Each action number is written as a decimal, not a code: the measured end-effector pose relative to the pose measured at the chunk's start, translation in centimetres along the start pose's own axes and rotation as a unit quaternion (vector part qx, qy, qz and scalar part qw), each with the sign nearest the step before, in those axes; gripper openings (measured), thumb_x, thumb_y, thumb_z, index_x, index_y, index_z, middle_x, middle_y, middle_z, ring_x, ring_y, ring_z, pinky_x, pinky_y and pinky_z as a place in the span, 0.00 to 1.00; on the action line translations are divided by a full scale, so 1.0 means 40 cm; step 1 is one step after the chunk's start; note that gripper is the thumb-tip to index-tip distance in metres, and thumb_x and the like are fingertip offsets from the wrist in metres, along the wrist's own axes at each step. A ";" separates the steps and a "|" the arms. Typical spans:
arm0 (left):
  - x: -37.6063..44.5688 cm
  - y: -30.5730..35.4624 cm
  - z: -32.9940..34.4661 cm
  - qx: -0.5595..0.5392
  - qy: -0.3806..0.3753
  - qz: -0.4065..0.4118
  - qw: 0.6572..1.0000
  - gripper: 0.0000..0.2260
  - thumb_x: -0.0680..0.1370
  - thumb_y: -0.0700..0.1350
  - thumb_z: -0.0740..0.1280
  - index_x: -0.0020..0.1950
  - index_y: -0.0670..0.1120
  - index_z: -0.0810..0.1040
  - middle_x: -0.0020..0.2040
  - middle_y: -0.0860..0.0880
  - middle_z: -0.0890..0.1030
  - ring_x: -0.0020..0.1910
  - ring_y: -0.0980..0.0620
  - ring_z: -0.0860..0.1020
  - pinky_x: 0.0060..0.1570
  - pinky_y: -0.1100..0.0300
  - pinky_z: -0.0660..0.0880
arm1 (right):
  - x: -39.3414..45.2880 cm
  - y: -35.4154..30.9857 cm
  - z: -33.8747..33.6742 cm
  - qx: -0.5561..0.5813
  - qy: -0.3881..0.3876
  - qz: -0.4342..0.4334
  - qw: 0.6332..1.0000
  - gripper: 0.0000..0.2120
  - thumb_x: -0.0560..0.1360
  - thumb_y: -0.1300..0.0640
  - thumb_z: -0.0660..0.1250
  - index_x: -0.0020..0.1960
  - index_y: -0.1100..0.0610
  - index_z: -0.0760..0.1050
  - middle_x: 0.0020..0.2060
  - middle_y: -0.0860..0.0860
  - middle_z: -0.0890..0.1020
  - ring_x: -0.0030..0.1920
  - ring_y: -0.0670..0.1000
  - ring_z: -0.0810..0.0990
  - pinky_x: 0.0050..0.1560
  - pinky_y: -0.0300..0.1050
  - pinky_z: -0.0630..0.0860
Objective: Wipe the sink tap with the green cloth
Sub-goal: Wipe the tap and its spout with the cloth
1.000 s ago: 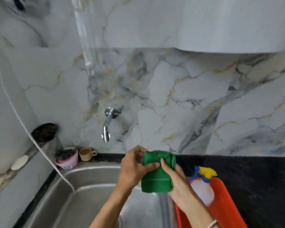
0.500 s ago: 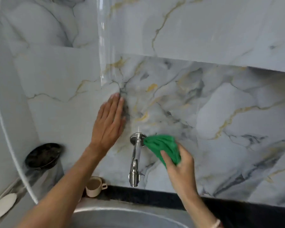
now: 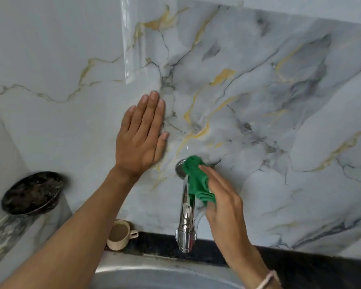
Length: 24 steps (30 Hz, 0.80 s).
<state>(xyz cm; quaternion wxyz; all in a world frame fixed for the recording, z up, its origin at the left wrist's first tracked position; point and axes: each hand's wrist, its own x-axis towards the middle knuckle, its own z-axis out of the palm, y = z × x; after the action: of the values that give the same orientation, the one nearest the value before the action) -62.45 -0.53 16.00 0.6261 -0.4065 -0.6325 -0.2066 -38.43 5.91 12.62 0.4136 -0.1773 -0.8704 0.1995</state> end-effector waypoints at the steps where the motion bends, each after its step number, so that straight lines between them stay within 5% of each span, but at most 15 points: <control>1: -0.001 -0.001 0.002 -0.001 0.003 0.000 1.000 0.29 0.84 0.50 0.53 0.83 0.39 0.56 0.82 0.41 0.58 0.85 0.47 0.49 0.85 0.51 0.49 | -0.012 0.008 0.005 0.036 0.018 0.026 0.999 0.38 0.65 0.85 0.65 0.69 0.59 0.78 0.65 0.44 0.82 0.66 0.38 0.78 0.70 0.28 0.69; 3: -0.003 -0.001 0.005 0.004 0.010 0.003 1.000 0.29 0.85 0.50 0.52 0.83 0.39 0.55 0.82 0.41 0.57 0.85 0.46 0.49 0.85 0.51 0.49 | -0.030 0.030 0.015 0.120 0.042 0.105 0.986 0.30 0.70 0.81 0.66 0.64 0.55 0.81 0.56 0.33 0.83 0.58 0.31 0.81 0.64 0.30 0.76; 5: -0.001 0.000 0.006 0.001 0.016 0.004 1.000 0.29 0.84 0.50 0.52 0.83 0.39 0.55 0.82 0.41 0.56 0.85 0.46 0.50 0.86 0.51 0.49 | -0.053 0.053 0.032 0.225 0.044 0.234 0.945 0.23 0.74 0.76 0.69 0.57 0.50 0.83 0.47 0.34 0.87 0.53 0.35 0.84 0.61 0.40 0.82; 6: -0.001 0.001 0.005 -0.001 0.020 0.005 1.000 0.29 0.84 0.50 0.52 0.84 0.39 0.55 0.83 0.41 0.56 0.85 0.46 0.50 0.86 0.51 0.49 | -0.071 0.061 0.046 0.304 0.031 0.310 0.900 0.20 0.75 0.73 0.71 0.55 0.50 0.83 0.48 0.39 0.89 0.53 0.41 0.86 0.62 0.46 0.83; 8: -0.002 0.002 0.007 0.002 0.024 0.007 1.000 0.29 0.84 0.50 0.52 0.84 0.39 0.55 0.83 0.42 0.55 0.85 0.46 0.51 0.86 0.51 0.49 | -0.100 0.062 0.089 0.491 -0.034 0.453 0.743 0.17 0.75 0.70 0.71 0.60 0.54 0.81 0.54 0.52 0.89 0.55 0.56 0.87 0.60 0.59 0.83; 10: -0.004 -0.001 0.010 0.003 0.026 0.010 1.000 0.29 0.84 0.50 0.52 0.84 0.39 0.56 0.83 0.42 0.54 0.85 0.46 0.51 0.86 0.51 0.49 | -0.099 0.034 0.132 0.614 -0.082 0.504 0.602 0.19 0.73 0.68 0.71 0.62 0.57 0.81 0.56 0.60 0.88 0.54 0.63 0.88 0.50 0.61 0.86; 14: -0.008 -0.005 0.014 -0.004 0.023 0.011 1.000 0.29 0.84 0.50 0.52 0.84 0.39 0.55 0.85 0.43 0.50 0.85 0.46 0.51 0.86 0.51 0.48 | -0.007 -0.032 0.184 0.734 -0.106 0.485 0.463 0.13 0.82 0.62 0.63 0.52 0.62 0.88 0.52 0.61 0.89 0.51 0.59 0.89 0.46 0.53 0.88; 21: -0.010 -0.006 0.013 0.000 0.016 0.014 1.000 0.29 0.85 0.51 0.51 0.84 0.40 0.54 0.86 0.44 0.48 0.85 0.46 0.50 0.86 0.51 0.47 | -0.016 -0.011 0.219 0.783 -0.024 0.507 0.360 0.20 0.84 0.59 0.61 0.45 0.70 0.87 0.45 0.67 0.89 0.41 0.64 0.90 0.34 0.56 0.87; 24: -0.008 -0.006 0.012 0.004 0.016 0.015 1.000 0.29 0.85 0.51 0.50 0.84 0.39 0.54 0.86 0.44 0.48 0.85 0.45 0.51 0.86 0.50 0.48 | -0.044 -0.014 0.173 0.765 -0.036 0.496 0.409 0.10 0.73 0.64 0.69 0.41 0.68 0.88 0.40 0.65 0.89 0.38 0.62 0.90 0.30 0.52 0.86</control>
<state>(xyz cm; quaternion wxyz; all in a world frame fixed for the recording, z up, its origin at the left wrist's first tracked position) -62.96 -0.37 15.67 0.6408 -0.4106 -0.6167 -0.2012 -42.93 3.21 7.77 0.1746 -0.1812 -0.1305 0.9590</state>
